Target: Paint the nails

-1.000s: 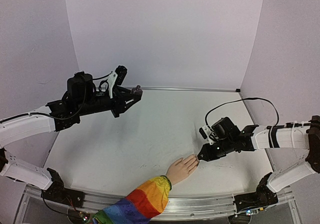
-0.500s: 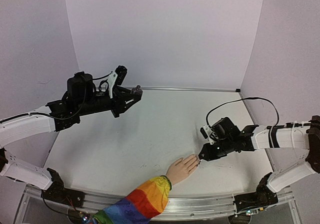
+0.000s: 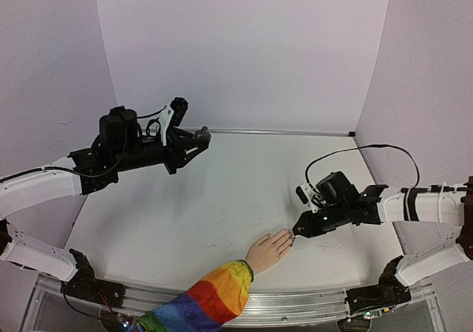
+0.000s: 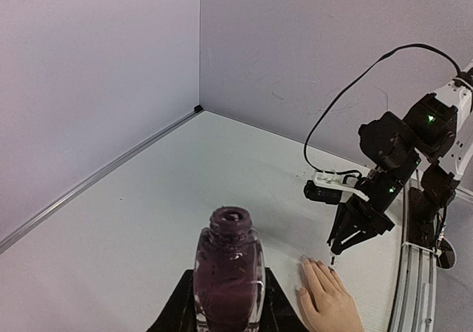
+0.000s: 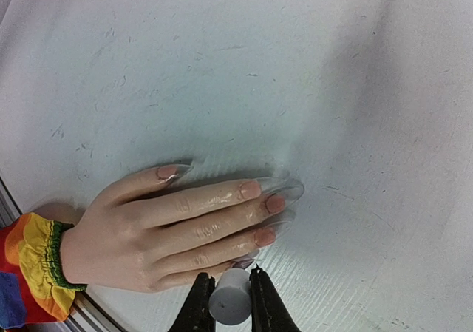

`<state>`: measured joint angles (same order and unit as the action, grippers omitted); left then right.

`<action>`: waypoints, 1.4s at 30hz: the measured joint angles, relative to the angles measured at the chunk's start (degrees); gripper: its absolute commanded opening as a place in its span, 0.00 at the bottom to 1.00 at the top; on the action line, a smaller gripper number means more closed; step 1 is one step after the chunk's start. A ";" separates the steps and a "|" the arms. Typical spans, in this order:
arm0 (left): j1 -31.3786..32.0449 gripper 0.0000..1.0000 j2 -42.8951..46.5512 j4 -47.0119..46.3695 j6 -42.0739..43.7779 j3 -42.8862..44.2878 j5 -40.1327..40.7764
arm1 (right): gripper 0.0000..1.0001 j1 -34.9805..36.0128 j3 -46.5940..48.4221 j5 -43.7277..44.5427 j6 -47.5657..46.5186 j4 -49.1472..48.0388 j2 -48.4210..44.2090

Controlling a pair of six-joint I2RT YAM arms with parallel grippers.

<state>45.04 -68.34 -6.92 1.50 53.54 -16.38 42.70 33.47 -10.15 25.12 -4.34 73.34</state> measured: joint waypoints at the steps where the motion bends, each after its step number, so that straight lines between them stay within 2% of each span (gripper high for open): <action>1: 0.00 0.00 0.00 0.00 0.00 0.00 0.00 | 0.00 0.11 0.00 -0.17 -0.04 0.00 0.20; 42: 0.00 0.00 0.00 0.00 0.00 0.00 0.00 | 0.00 0.74 0.00 -1.03 -0.46 -0.42 2.21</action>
<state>45.04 -68.34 -6.92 1.50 53.54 -16.38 43.44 33.47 -11.18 24.67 -4.75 75.55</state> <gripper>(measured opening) 0.212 0.154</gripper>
